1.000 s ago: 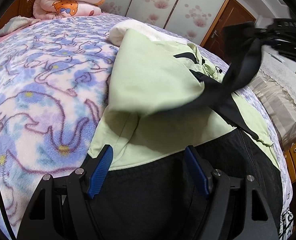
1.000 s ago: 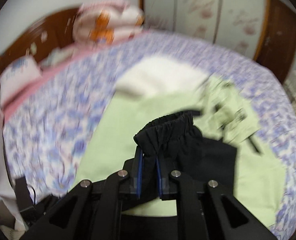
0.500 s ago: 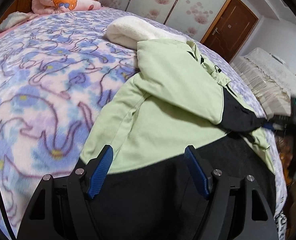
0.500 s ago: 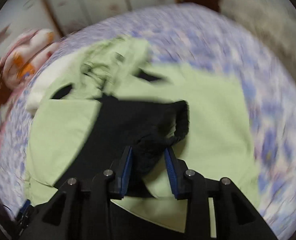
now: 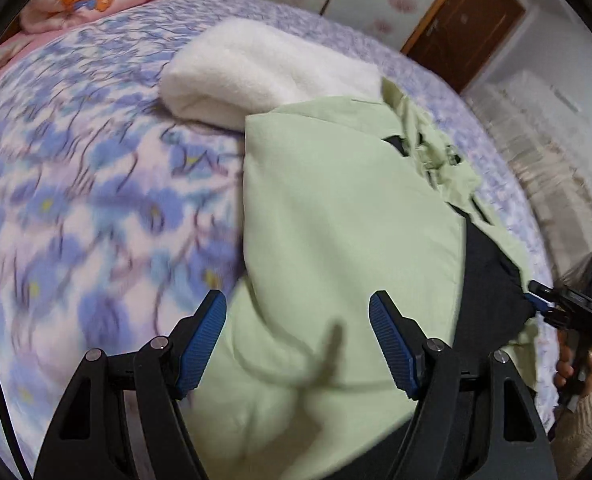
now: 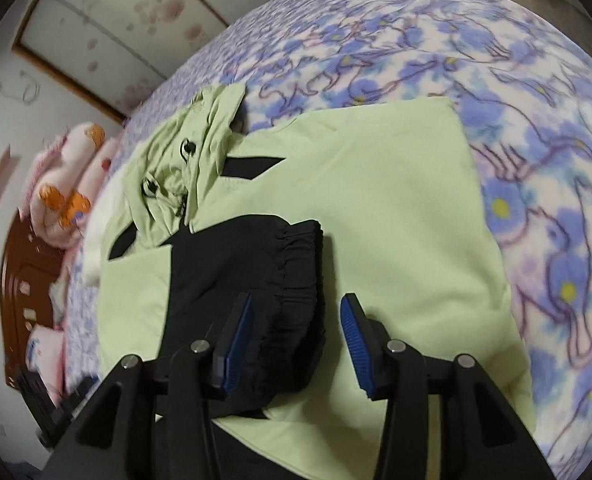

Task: Fold large clothes

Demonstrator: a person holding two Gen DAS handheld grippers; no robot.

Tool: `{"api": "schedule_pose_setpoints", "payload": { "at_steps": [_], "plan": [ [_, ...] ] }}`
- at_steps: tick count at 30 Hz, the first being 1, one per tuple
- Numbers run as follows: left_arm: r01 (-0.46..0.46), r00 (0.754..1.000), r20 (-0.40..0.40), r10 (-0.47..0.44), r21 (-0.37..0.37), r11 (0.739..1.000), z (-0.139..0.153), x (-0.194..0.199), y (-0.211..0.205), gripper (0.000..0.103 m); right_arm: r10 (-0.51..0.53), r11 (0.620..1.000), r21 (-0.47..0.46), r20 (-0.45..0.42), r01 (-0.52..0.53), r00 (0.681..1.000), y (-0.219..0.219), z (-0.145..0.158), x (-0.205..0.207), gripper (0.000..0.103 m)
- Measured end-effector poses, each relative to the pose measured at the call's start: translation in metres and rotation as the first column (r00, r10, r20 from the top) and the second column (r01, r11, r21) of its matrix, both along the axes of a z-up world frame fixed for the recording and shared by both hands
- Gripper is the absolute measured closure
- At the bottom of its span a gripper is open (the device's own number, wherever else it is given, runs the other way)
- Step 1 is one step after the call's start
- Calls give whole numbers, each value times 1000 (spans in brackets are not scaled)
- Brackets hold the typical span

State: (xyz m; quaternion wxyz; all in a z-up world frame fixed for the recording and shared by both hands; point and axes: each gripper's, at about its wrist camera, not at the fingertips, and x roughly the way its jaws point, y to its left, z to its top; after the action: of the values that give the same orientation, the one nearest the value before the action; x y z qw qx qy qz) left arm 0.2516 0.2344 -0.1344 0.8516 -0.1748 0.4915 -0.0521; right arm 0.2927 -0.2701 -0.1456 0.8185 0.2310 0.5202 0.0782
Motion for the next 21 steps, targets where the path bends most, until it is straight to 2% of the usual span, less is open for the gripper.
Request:
{"api": "schedule_pose_setpoints", "payload": {
  "at_steps": [3, 8, 11, 12, 13, 14, 15, 16, 18, 21],
  "plan": [
    [-4, 996, -91, 4, 0, 1000, -12, 38, 6, 30, 34, 999, -9, -17, -34, 999, 7, -7, 10, 58],
    [-10, 985, -171, 0, -58, 998, -35, 75, 10, 28, 79, 996, -45, -34, -80, 996, 19, -20, 20, 58],
    [-43, 985, -170, 32, -65, 997, -44, 85, 9, 26, 94, 993, -63, -14, -95, 995, 22, -25, 23, 58],
    [-59, 986, -157, 49, -58, 997, -43, 86, 9, 30, 92, 994, -65, -7, -93, 996, 22, -25, 23, 61],
    [-70, 989, -133, 63, -51, 996, -40, 87, 8, 54, 94, 992, -80, -3, -94, 996, 23, -26, 23, 67],
    [-70, 991, -117, 65, -40, 997, -37, 89, 6, 71, 101, 990, -98, -1, -101, 995, 24, -26, 23, 70],
    [-80, 989, -121, 80, 2, 997, -35, 90, 2, 93, 113, 987, -113, 5, -112, 994, 26, -25, 22, 75],
    [-86, 989, -119, 90, 44, 995, -31, 90, -1, 96, 130, 983, -136, 18, -127, 991, 29, -23, 22, 79],
    [-100, 994, -37, 105, 119, 988, -13, 83, -6, 99, 158, 973, -181, 59, -145, 986, 37, -13, 20, 83],
    [-150, 985, 109, 137, 118, 982, 17, 69, -2, 100, 180, 970, -203, 207, -138, 962, 48, 15, 13, 91]
  ]
}}
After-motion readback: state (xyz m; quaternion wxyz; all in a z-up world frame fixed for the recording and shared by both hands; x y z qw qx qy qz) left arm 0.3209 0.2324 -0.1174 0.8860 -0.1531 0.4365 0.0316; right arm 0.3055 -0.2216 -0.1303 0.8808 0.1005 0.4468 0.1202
